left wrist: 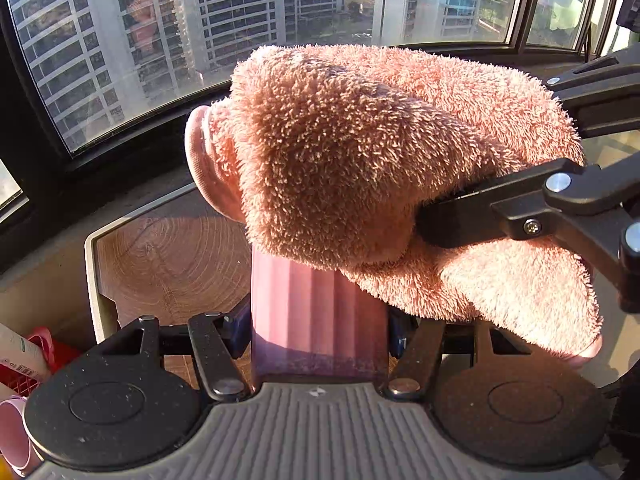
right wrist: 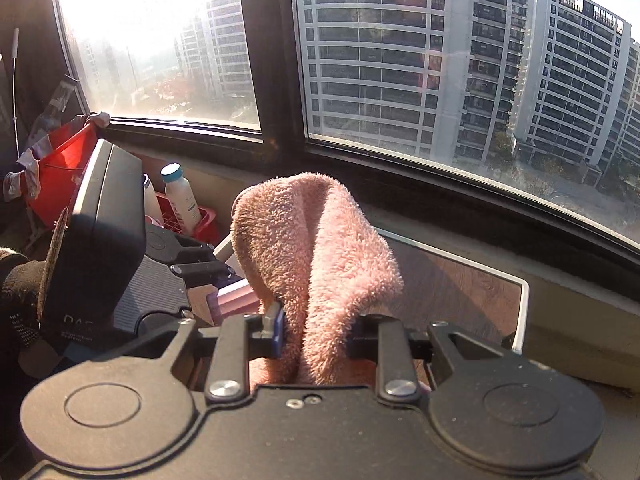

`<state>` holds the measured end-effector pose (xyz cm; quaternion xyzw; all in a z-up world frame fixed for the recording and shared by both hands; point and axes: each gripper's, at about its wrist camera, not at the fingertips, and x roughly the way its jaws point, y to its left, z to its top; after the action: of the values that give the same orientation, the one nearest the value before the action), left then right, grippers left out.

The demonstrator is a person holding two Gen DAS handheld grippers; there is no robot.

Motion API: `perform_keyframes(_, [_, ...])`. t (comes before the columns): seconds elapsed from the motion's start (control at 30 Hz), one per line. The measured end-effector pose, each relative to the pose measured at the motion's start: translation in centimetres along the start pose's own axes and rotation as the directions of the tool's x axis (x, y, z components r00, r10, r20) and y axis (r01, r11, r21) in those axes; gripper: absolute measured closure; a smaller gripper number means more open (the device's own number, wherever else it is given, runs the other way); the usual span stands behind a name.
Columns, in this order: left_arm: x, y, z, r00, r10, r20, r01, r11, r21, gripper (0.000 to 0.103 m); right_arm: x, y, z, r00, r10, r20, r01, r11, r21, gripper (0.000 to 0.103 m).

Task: Clean container
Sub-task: 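Wipe the towel back and forth along the cup with the right tool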

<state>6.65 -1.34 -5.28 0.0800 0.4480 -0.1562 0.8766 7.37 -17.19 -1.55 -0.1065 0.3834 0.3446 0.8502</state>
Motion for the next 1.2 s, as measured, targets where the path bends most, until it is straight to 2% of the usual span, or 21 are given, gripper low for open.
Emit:
perform_keyframes(0.13, [-0.2, -0.3, 0.0, 1.000, 0.002, 0.005, -0.002, 1.000, 0.010, 0.041, 0.7, -0.1, -0.3, 0.999, -0.020, -0.026, 0.020, 1.000, 0.004, 0.078])
perform_keyframes(0.4, [-0.3, -0.3, 0.1, 1.000, -0.008, 0.011, 0.008, 1.000, 0.011, 0.041, 0.5, -0.5, -0.2, 0.996, -0.086, -0.012, 0.086, 0.996, 0.003, 0.078])
perform_keyframes(0.67, [0.1, 0.0, -0.1, 1.000, 0.004, -0.002, -0.004, 1.000, 0.007, 0.041, 0.3, -2.4, 0.1, 0.977, -0.214, 0.002, 0.214, 0.974, 0.070, 0.078])
perform_keyframes(0.8, [0.4, 0.4, -0.1, 1.000, 0.016, -0.010, -0.016, 1.000, -0.008, 0.041, -0.4, -2.8, 0.3, 0.983, -0.185, 0.023, 0.182, 0.978, 0.098, 0.078])
perform_keyframes(1.03, [0.6, 0.6, -0.2, 0.999, 0.031, -0.024, -0.031, 0.999, -0.017, 0.041, -1.2, -1.4, 0.4, 0.997, -0.036, 0.062, 0.031, 0.997, 0.070, 0.078])
perform_keyframes(1.1, [0.6, 0.6, -0.2, 0.999, 0.021, -0.024, -0.022, 1.000, -0.020, 0.041, -1.1, -1.0, 0.5, 0.998, 0.003, 0.058, -0.007, 0.998, 0.066, 0.078])
perform_keyframes(1.2, [0.5, 0.4, -0.2, 1.000, 0.021, -0.023, -0.021, 1.000, -0.015, 0.041, -0.3, -0.4, 0.1, 1.000, 0.005, 0.023, -0.006, 0.999, 0.042, 0.079])
